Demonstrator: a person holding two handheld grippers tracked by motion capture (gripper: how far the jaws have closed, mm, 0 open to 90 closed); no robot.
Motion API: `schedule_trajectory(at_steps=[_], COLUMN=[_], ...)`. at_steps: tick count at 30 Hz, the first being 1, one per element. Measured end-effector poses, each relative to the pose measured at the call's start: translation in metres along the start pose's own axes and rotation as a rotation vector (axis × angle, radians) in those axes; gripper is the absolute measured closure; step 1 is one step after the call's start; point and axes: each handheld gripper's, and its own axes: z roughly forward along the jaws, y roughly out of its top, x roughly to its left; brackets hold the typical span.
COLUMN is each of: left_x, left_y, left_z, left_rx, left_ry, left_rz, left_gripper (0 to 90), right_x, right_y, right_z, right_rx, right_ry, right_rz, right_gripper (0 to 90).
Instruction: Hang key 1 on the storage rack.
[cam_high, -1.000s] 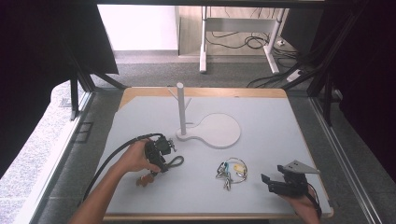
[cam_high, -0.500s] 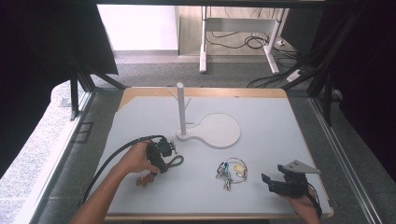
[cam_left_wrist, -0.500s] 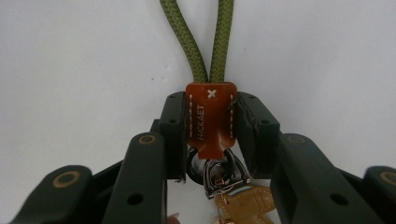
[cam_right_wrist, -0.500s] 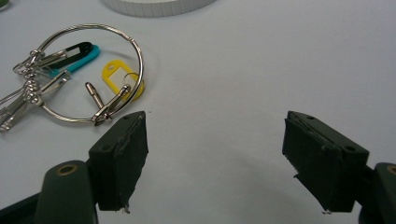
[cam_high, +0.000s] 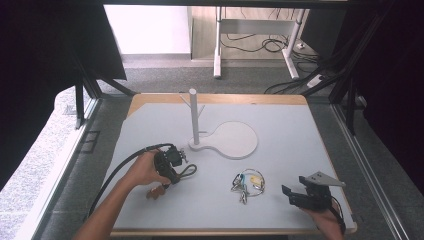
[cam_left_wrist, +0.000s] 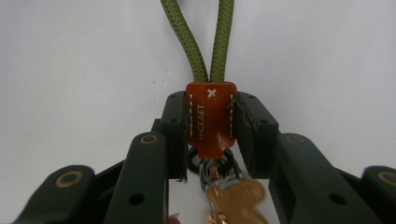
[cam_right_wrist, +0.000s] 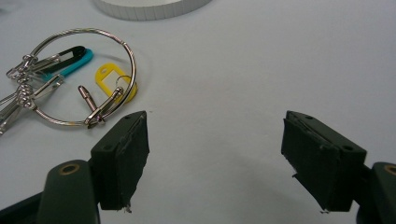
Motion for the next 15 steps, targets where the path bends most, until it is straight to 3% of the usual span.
schedule_trajectory(at_steps=[3, 15], left_x=[0.001, 0.005], left_y=[-0.005, -0.02], left_z=[-0.014, -0.055], left_rx=[-0.049, -0.14], left_ry=[-0.012, -0.009], left_rz=[-0.008, -0.045], left_gripper=[66.8, 66.8], right_x=[-0.001, 0.0], right_y=[0.0, -0.001], right_z=[0.0, 0.0], right_rx=[0.002, 0.005], right_ry=[-0.002, -0.002], right_rz=[0.003, 0.003], right_gripper=[23.9, 23.9])
